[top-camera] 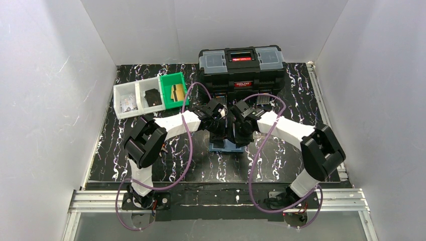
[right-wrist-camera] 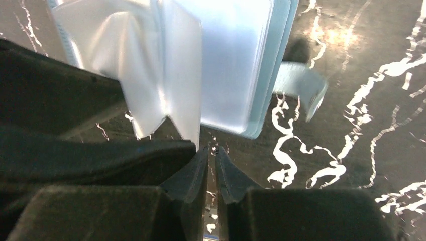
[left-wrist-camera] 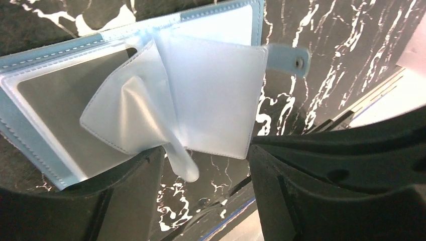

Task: Take the credit cards out of the card holder
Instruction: Remove the credit card from the card holder.

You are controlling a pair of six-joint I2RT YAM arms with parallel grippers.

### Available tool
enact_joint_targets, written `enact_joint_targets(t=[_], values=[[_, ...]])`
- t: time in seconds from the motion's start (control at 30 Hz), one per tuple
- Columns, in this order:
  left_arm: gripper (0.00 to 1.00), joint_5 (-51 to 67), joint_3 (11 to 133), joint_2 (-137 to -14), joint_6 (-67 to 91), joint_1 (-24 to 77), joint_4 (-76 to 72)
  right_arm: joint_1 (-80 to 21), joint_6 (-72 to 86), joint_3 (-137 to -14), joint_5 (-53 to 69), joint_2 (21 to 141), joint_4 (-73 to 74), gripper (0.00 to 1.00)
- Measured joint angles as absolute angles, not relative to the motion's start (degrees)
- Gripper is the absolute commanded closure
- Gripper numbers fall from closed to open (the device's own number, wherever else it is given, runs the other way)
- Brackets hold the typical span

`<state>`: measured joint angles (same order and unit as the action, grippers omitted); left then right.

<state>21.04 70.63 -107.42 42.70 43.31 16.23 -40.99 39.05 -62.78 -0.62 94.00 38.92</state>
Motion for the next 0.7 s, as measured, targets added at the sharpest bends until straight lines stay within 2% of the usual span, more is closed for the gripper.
enact_joint_targets(t=[0.37,0.7], values=[[0.40,22.7,72.1,-108.1,42.4,43.9,13.1,-41.0,40.4,-62.8,-6.4,81.7,42.2,0.83],[0.40,23.6,76.6,-113.8,41.5,44.5,9.6,-40.8,41.7,-62.8,-11.2,75.3,45.6,0.82]])
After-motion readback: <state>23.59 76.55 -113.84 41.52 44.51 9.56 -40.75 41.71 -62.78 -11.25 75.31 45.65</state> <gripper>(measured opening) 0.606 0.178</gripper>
